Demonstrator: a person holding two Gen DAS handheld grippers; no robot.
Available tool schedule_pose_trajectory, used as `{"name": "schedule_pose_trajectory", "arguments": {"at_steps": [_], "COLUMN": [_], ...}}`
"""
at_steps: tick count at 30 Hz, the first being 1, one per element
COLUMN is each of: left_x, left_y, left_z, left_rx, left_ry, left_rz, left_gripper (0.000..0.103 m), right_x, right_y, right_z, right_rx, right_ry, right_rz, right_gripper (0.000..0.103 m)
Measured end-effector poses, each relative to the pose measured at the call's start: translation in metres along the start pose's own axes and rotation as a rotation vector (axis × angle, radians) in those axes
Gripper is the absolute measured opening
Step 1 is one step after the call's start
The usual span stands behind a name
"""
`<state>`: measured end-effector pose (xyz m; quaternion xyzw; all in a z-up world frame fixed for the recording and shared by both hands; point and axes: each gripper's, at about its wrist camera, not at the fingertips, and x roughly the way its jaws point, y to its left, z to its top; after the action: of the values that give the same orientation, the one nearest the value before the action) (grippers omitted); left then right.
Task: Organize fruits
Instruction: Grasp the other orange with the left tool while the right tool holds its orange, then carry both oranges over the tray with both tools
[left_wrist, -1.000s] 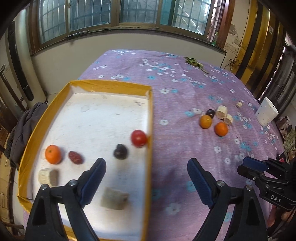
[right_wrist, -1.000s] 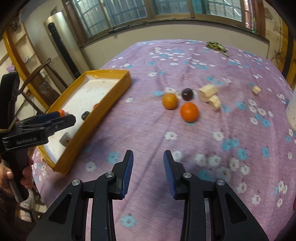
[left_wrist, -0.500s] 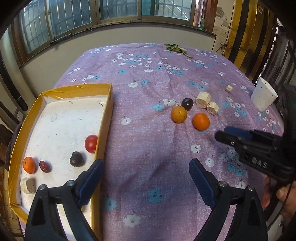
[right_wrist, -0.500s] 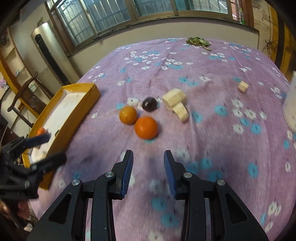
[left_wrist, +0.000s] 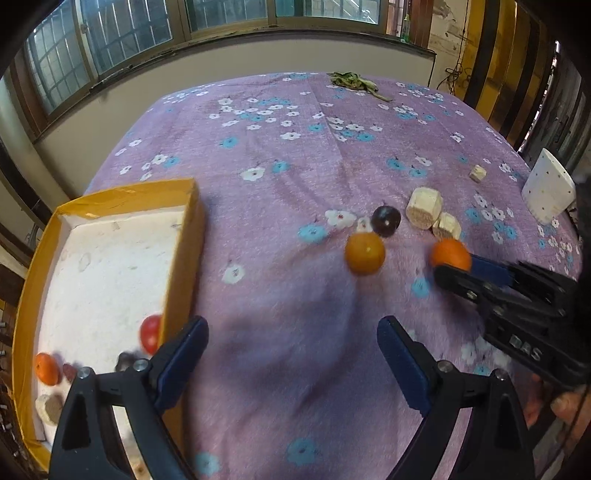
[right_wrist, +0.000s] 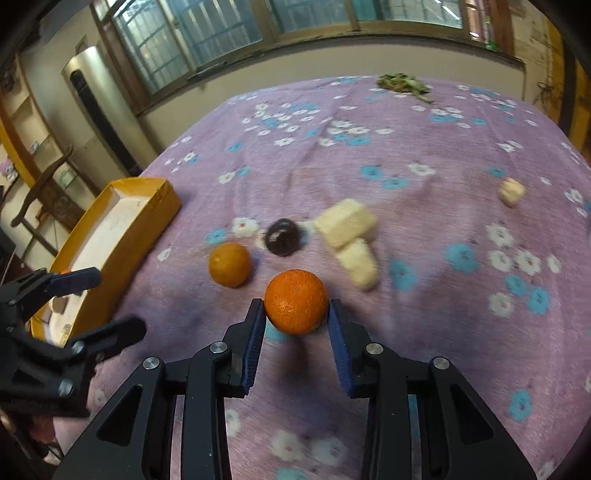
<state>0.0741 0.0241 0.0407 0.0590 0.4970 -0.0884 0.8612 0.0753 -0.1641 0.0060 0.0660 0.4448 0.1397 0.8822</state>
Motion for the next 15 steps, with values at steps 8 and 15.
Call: {"name": "schedule_pose_trajectory", "arguments": {"at_steps": [8, 15], "left_x": [0.041, 0.042], "left_y": [-0.031, -0.028], "left_z": [0.028, 0.023], "left_rx": [-0.002, 0.007], "left_ry": [0.002, -0.001], "left_rz": [-0.066, -0.139], "left_gripper": [0.087, 0.034], "right_x": [-0.028, -0.041], "right_y": [-0.036, -0.034], "right_z": [-0.015, -0.023], "right_rx": [0.092, 0.104], "right_ry": [-0.007, -0.027], "right_rz": [-0.040, -0.065], "right_gripper": [0.033, 0.033]}}
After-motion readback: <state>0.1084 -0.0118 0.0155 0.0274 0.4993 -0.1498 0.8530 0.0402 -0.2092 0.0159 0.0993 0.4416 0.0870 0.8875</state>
